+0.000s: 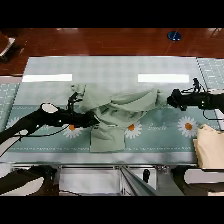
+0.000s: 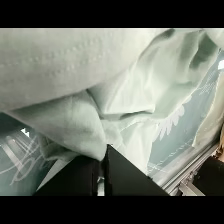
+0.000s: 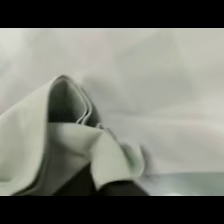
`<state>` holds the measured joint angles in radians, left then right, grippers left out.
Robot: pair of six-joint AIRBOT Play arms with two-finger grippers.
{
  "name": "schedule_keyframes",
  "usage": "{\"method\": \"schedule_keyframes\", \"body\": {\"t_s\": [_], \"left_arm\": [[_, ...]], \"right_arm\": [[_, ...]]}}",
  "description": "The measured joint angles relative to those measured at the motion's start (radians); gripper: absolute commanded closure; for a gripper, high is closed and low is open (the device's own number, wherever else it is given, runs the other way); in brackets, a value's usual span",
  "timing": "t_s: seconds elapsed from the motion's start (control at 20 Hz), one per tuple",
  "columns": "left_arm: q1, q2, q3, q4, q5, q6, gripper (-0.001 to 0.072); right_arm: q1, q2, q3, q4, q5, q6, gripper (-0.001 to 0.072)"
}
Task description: Fold the shirts.
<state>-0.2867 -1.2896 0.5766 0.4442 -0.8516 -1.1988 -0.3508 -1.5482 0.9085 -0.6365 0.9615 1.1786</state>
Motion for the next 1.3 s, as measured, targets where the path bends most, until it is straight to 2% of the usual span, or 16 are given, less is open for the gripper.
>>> {"method": "schedule_keyframes", "body": {"t_s": [0.2,0.35,0.55,0.85,1.05,1.3], "left_arm": [[0.059,0.03,0.054,0.002,-0.059,0.029,0.0683],[0.183,0.127,0.179,0.0,-0.132,0.047,0.0683],[0.363,0.301,0.417,-0.019,-0.204,0.056,0.0682],[0.632,0.516,0.766,-0.006,-0.247,0.06,0.0683],[0.741,0.65,0.896,0.138,-0.211,0.031,0.0683],[0.684,0.784,0.94,0.439,-0.167,-0.043,0.0683]], "right_arm": [[0.031,0.041,0.103,-0.019,0.068,0.005,0.0685],[0.037,0.135,0.25,-0.134,0.143,0.079,0.0685],[0.039,0.327,0.465,-0.267,0.235,0.151,0.0685],[0.04,0.664,0.656,-0.405,0.262,0.241,0.0685],[0.04,0.887,0.687,-0.478,0.287,0.296,0.0685],[0.04,1.072,0.697,-0.628,0.452,0.363,0.0684]]}}
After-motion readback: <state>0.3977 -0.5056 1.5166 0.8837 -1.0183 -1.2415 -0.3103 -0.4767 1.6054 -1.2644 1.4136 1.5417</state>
